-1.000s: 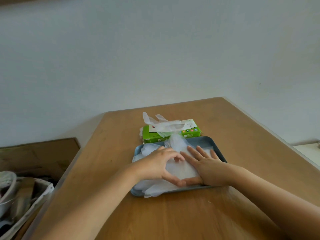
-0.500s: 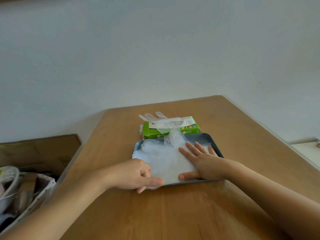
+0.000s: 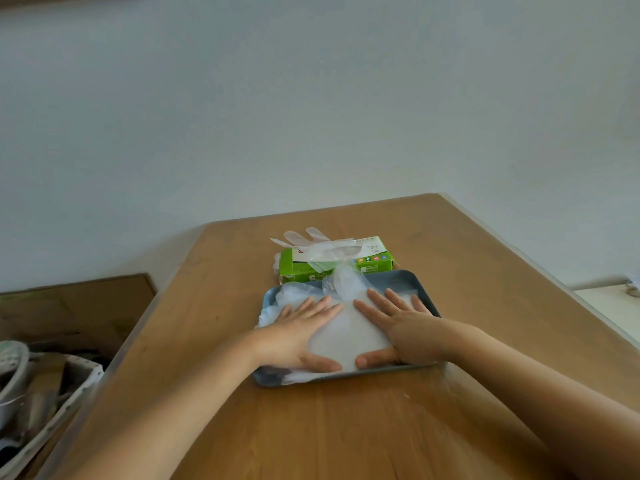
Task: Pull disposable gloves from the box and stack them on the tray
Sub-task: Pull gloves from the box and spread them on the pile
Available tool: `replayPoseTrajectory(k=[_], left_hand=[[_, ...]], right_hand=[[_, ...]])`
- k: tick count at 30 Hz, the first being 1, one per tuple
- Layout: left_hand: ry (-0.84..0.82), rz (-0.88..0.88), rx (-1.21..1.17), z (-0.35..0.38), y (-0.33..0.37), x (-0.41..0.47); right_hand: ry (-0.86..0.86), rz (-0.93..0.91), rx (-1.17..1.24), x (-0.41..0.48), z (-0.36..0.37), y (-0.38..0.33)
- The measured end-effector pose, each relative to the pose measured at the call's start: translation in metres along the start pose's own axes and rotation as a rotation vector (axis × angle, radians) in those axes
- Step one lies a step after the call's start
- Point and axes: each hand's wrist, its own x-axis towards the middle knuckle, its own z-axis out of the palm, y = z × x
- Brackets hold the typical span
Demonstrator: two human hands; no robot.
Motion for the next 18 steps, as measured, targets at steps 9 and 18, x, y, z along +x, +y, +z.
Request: replayPoseTrajectory(k=[9,18], left_hand=[[0.263,-0.075,-0.293,-0.034,-0.006,0.006],[0.417,-0.268,-0.325,-0.067,-0.044,0.065]], right_hand=[[0.308,-0.008,0.095,0.002,-0.068,0.022],[0.342,-0.071,0.034,0.117,-0.081,-0.02]])
